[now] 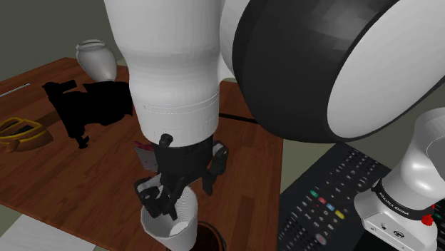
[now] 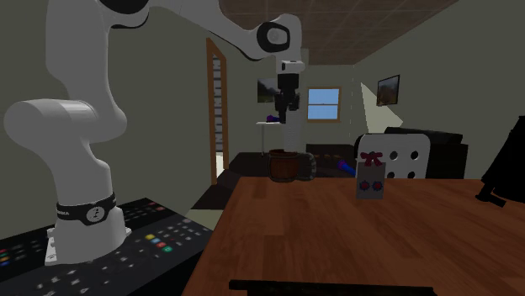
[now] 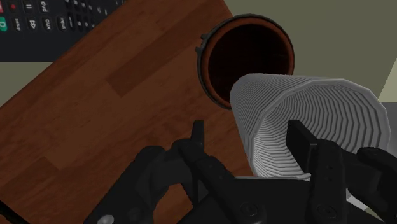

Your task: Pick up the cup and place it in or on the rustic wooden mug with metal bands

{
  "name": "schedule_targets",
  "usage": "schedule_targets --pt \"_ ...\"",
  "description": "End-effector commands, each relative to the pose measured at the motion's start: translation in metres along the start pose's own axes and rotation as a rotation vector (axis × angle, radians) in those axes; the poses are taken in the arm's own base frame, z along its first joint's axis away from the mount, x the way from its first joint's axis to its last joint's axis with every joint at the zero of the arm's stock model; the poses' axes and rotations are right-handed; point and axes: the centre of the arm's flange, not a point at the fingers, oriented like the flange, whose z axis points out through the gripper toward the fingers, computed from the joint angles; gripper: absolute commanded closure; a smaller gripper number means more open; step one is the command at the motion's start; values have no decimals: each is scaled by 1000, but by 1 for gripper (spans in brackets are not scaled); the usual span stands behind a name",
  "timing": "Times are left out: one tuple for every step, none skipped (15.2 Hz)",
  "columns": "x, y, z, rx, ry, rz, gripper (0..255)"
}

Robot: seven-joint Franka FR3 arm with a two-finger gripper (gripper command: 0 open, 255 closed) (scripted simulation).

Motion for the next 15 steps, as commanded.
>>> schedule_targets --pt "0 0 0 0 0 0 0" --pt "0 0 0 0 0 0 0" --pt "0 0 0 0 0 0 0" --pt "0 0 0 0 0 0 0" --pt "0 0 -13 0 0 0 0" --pt "0 0 -26 0 0 0 0" --pt "0 0 -39 0 0 0 0" --pt "0 0 -50 0 0 0 0" --pt "0 0 -50 0 0 0 0" --pt "0 0 -50 0 0 0 0" --pt "0 0 -50 0 0 0 0" --pt "0 0 -50 0 0 0 0" --pt "0 0 -50 0 0 0 0" --pt "0 0 -50 0 0 0 0" --pt "0 0 -50 0 0 0 0"
